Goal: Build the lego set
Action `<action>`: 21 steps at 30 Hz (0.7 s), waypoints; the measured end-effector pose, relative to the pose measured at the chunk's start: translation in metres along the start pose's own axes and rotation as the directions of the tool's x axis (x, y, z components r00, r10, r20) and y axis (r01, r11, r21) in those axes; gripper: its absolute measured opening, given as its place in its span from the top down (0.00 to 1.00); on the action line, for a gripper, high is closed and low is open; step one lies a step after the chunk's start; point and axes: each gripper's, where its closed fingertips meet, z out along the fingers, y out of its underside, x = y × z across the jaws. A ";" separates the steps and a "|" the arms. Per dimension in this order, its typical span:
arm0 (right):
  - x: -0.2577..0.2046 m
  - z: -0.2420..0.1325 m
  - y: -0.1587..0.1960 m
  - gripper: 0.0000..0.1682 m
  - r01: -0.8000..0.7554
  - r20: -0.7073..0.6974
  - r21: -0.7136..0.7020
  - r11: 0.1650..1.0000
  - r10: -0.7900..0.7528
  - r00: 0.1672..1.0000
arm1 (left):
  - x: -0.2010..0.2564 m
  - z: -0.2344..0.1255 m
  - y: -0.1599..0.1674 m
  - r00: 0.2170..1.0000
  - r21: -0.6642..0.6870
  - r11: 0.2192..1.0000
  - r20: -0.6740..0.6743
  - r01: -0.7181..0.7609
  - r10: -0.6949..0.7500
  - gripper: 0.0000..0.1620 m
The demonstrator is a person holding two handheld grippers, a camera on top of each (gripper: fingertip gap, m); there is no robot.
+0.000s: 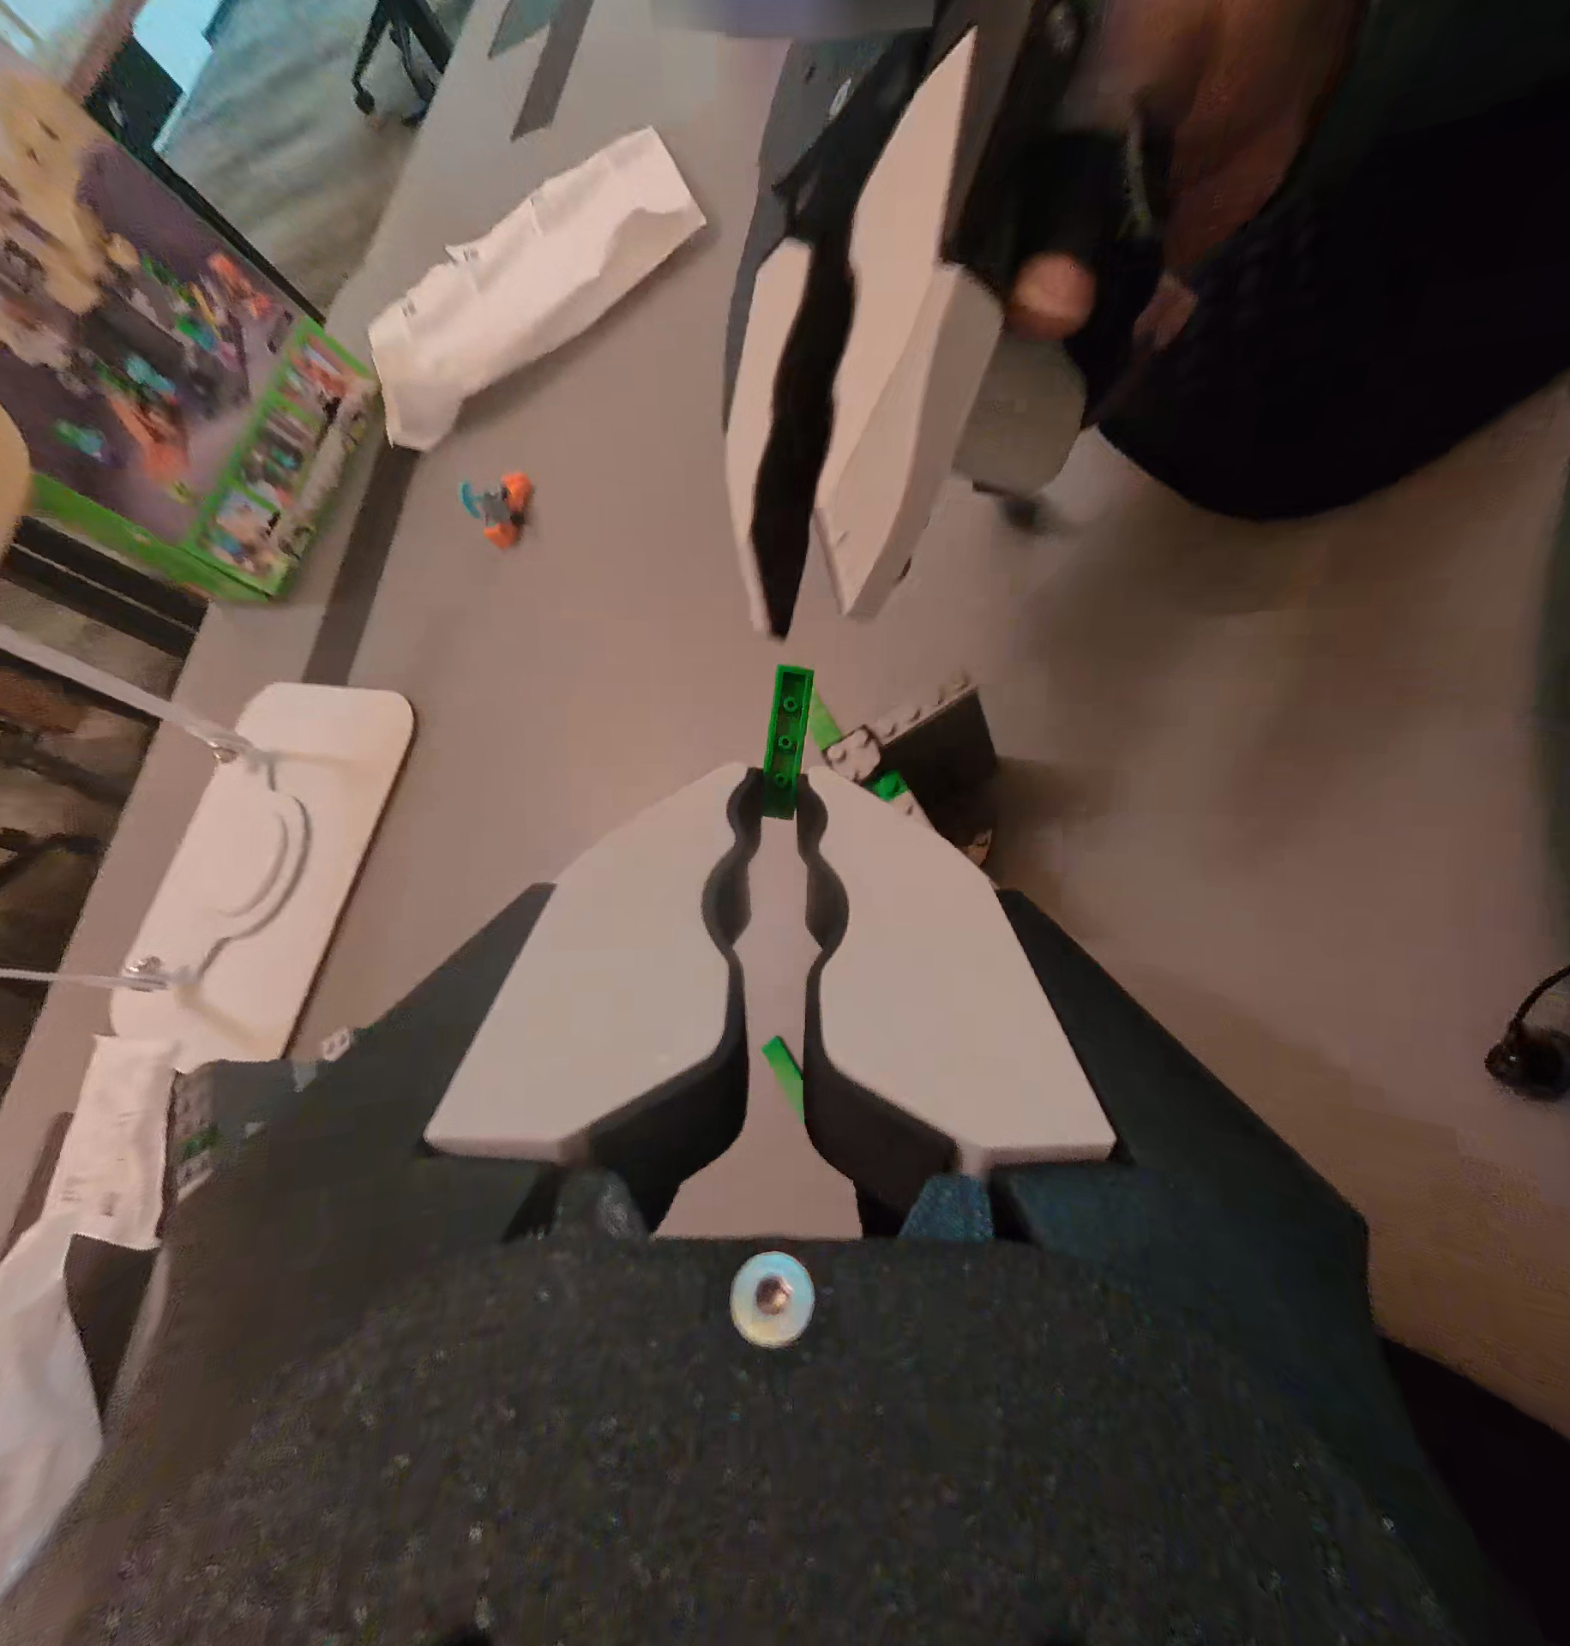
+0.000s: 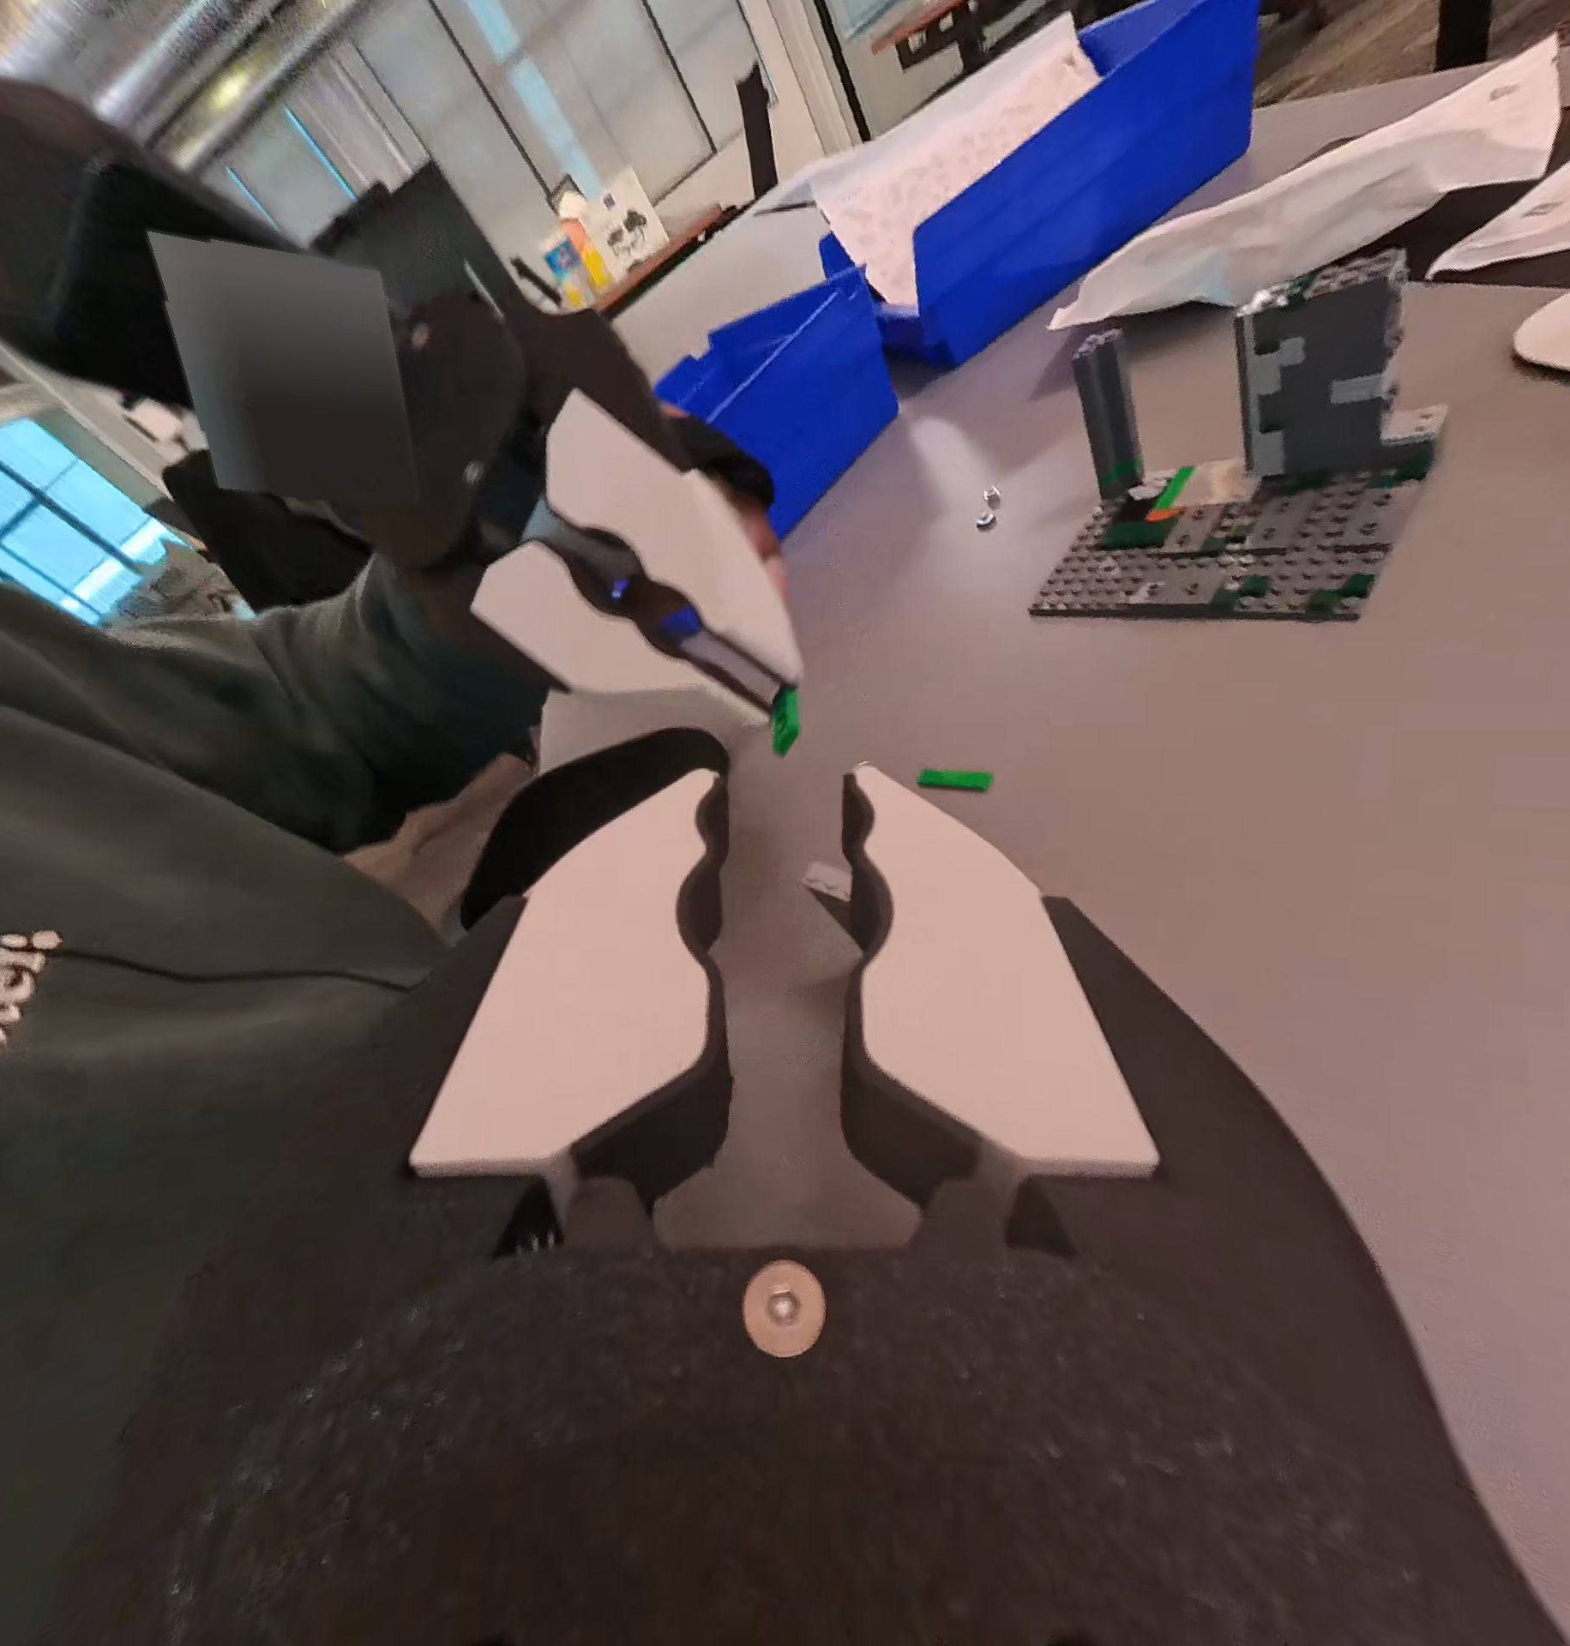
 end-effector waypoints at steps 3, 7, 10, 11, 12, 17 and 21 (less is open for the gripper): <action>-0.008 0.010 0.003 0.87 -0.024 0.013 -0.034 0.999 0.025 1.000 | 0.008 -0.001 -0.010 1.000 0.021 1.000 0.011 -0.012 0.012 0.96; -0.018 0.011 0.008 0.97 0.044 0.027 -0.049 0.998 -0.043 0.999 | 0.016 -0.003 -0.013 1.000 0.047 0.999 -0.001 0.001 -0.001 0.96; -0.024 0.008 0.015 0.98 0.253 0.044 -0.073 0.965 -0.250 0.967 | 0.027 -0.008 -0.017 0.981 0.119 0.980 -0.131 0.158 -0.142 0.93; -0.025 0.005 0.017 0.98 0.354 0.041 -0.079 0.932 -0.351 0.935 | 0.031 -0.010 -0.018 0.949 0.133 0.956 -0.214 0.262 -0.231 0.89; -0.025 0.003 0.020 0.98 0.456 0.033 -0.097 0.885 -0.455 0.890 | 0.032 -0.012 -0.019 0.905 0.140 0.920 -0.283 0.365 -0.316 0.87; -0.040 -0.001 0.025 0.99 0.763 0.089 -0.066 0.643 -0.758 0.646 | 0.053 -0.012 -0.024 0.705 0.116 0.782 -0.528 0.613 -0.474 0.88; -0.052 -0.002 0.028 0.98 0.897 0.113 -0.023 0.441 -0.890 0.441 | 0.066 -0.014 -0.033 0.599 0.110 0.715 -0.641 0.691 -0.480 0.89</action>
